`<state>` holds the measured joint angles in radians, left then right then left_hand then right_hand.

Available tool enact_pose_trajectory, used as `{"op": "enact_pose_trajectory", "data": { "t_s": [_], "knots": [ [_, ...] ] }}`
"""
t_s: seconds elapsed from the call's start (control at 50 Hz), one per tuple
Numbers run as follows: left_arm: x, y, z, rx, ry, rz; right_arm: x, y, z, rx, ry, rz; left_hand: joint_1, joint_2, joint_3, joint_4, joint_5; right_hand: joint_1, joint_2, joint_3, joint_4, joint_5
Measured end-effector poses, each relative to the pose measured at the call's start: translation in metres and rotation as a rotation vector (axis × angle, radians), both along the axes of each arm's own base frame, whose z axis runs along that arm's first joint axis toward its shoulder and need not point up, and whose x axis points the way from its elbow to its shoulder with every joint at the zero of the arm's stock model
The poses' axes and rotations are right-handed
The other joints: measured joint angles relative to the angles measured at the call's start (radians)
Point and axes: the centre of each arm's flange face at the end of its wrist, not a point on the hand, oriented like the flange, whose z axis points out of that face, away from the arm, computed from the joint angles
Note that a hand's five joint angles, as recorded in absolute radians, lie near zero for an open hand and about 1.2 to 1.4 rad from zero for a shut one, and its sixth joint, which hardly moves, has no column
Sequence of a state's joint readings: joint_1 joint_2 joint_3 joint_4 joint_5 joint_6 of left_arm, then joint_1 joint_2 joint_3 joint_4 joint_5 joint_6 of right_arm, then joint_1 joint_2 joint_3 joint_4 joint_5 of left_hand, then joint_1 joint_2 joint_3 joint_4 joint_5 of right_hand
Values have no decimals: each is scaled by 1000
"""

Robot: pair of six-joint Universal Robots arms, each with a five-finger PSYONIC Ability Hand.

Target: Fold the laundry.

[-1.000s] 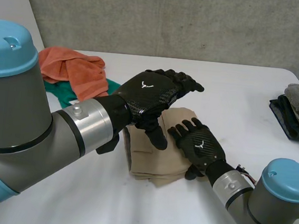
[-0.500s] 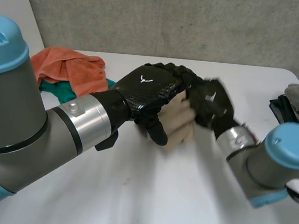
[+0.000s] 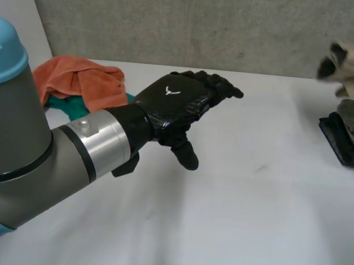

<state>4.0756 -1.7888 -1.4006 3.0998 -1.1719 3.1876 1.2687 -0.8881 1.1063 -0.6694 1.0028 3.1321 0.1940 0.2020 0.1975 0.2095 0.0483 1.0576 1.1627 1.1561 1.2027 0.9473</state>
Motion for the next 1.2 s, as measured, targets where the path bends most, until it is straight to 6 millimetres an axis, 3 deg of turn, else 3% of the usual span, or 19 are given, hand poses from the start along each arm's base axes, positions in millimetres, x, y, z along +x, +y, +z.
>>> {"op": "enact_pose_trajectory", "data": {
  "t_s": [0.04, 0.06, 0.1, 0.12, 0.18, 0.26, 0.28, 0.3, 0.36, 0.42, 0.62, 0.76, 0.8, 0.88, 0.98, 1.02, 1.08, 1.14, 1.2],
  "knots": [
    [0, 0, -1, 0, 0, 0, -15, -5, -16, 29, 6, -2, 0, 0, 0, 0, 0, 0, 0, 0, 0, 0],
    [-1, -1, -2, 0, 0, 0, -32, -9, -38, 68, 13, 3, 0, 0, 0, 0, 0, 0, 0, 0, 1, 0],
    [-1, -1, -4, 0, 0, 0, -42, -11, -54, 93, 18, 8, 0, 0, 0, 0, 0, 0, 0, 0, 1, 0],
    [-1, -1, -5, 0, 0, -1, -54, -12, -73, 124, 24, 18, 0, 0, 0, 0, 0, 0, 0, 0, 1, 0],
    [-2, -2, -8, 2, -2, -1, -68, -10, -105, 167, 38, 41, 0, 0, 0, 0, 0, 0, 7, 7, 1, 11],
    [-2, -2, -11, 7, -5, -1, -75, -4, -129, 200, 58, 51, 0, 0, 0, 0, 0, -14, -42, -35, -69, -10],
    [-2, -2, -11, 7, -5, -1, -76, -3, -130, 203, 59, 50, 0, 0, 0, 0, 0, -50, -120, -112, -150, -65],
    [-2, -2, -11, 8, -6, -1, -79, 0, -130, 208, 65, 42, 0, 0, 0, 0, 0, -285, -376, -360, -377, -327],
    [-2, -2, -11, 7, -5, -2, -84, 8, -117, 207, 72, 20, 0, 0, 0, 0, 0, -711, -809, -788, -777, -723],
    [-2, -2, -9, 3, -2, -2, -86, 18, -91, 198, 74, -15, 0, 0, 0, 0, 0, -827, -945, -939, -977, -898],
    [-1, 1, 0, -15, 24, -3, -85, 45, -21, 202, 74, -161, 0, 0, 0, 0, 0, -827, -946, -942, -987, -900],
    [0, 2, 18, -35, 87, -2, -86, 62, 33, 157, 212, -380, 3, 1, 2, 0, 0, -827, -946, -942, -987, -900],
    [0, 2, 30, -56, 125, 1, -76, 66, 51, 115, 266, -434, 3, 2, 2, 0, 0, -827, -946, -942, -987, -900],
    [2, -2, 51, -94, 195, 28, -30, 71, 75, 17, 302, -397, 36, 28, 33, 16, 9, -827, -946, -942, -987, -900],
    [22, -29, 80, -175, 271, 196, 72, 98, 82, -102, 278, -147, 54, 42, 47, 36, 27, -827, -947, -942, -987, -900],
    [39, -53, 86, -211, 270, 304, 111, 118, 72, -112, 275, -20, 54, 42, 47, 36, 27, -827, -947, -942, -987, -900],
    [66, -93, 80, -247, 225, 449, 152, 148, 52, -92, 282, 133, 54, 42, 47, 35, 26, -827, -947, -942, -987, -900],
    [95, -136, 61, -263, 141, 574, 180, 176, 27, -47, 302, 247, 51, 40, 46, 34, 24, -827, -947, -942, -987, -900],
    [123, -184, 28, -275, 32, 667, 200, 207, -7, 29, 347, 339, 51, 40, 44, 34, 23, -827, -947, -942, -987, -900]
  ]
}}
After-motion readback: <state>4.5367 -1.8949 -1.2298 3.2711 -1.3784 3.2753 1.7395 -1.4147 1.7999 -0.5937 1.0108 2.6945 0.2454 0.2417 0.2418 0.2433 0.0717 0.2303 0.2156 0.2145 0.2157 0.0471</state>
